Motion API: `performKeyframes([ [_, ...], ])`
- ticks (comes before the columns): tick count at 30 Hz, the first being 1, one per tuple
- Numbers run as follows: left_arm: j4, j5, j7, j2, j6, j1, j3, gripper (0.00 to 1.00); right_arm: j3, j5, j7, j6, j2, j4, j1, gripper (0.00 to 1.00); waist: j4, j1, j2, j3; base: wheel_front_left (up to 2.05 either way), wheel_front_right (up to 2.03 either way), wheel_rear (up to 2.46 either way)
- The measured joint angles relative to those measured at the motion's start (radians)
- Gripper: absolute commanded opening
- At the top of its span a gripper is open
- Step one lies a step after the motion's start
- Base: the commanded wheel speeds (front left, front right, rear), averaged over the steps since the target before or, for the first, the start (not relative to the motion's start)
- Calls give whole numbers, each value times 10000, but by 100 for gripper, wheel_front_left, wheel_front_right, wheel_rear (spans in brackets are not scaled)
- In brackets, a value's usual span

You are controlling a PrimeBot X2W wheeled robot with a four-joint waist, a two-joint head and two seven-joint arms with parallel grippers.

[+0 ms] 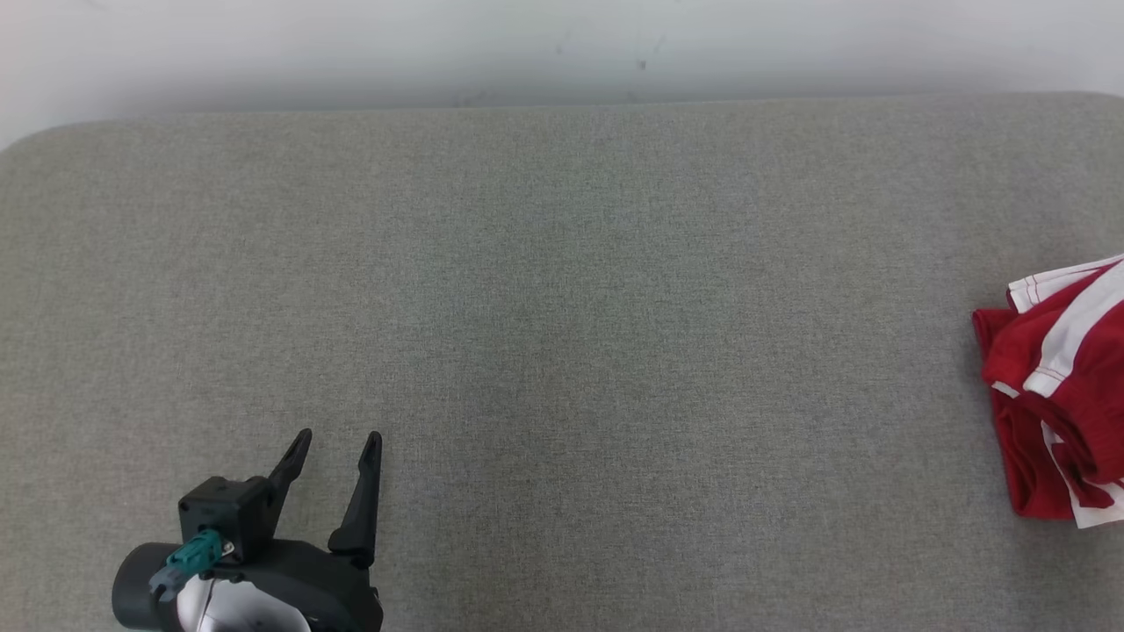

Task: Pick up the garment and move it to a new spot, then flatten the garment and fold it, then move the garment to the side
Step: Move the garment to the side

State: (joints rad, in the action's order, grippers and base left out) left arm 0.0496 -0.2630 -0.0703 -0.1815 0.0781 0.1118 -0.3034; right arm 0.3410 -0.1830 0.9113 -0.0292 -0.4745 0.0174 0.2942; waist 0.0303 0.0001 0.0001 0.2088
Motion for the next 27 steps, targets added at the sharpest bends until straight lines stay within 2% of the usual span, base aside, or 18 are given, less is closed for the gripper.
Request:
performKeyframes([
  [10,-15,36,-90,-29,-2,-2,-46,100,88,236,-594,-36,-2,-616,-385,0,-48,-1,0,62,0,0,0],
  [11,-25,59,-98,-44,-4,-1,-48,100,86,316,-654,-63,-2,-673,-410,1,-63,-1,0,65,0,0,0],
  [12,-27,75,-100,-67,-4,-2,-50,100,84,387,-763,-73,-6,-742,-407,14,-77,-1,0,69,0,0,0],
  [14,-44,77,-163,-109,-4,-3,-44,100,48,535,-945,-100,-40,-813,-402,12,-116,-1,0,76,0,0,0],
  [16,-58,81,-186,-117,-8,-1,-65,100,84,734,-1127,-253,-71,-878,-402,55,-156,-1,0,91,0,0,0],
  [17,-59,90,-190,-113,-10,-2,-90,100,102,836,-1233,-311,-102,-909,-402,100,-166,-1,0,99,0,0,0],
  [27,-94,105,-359,-113,-81,17,-236,100,-4,1047,-2290,-506,-79,-1143,-161,100,-213,-1,0,157,0,0,0],
])
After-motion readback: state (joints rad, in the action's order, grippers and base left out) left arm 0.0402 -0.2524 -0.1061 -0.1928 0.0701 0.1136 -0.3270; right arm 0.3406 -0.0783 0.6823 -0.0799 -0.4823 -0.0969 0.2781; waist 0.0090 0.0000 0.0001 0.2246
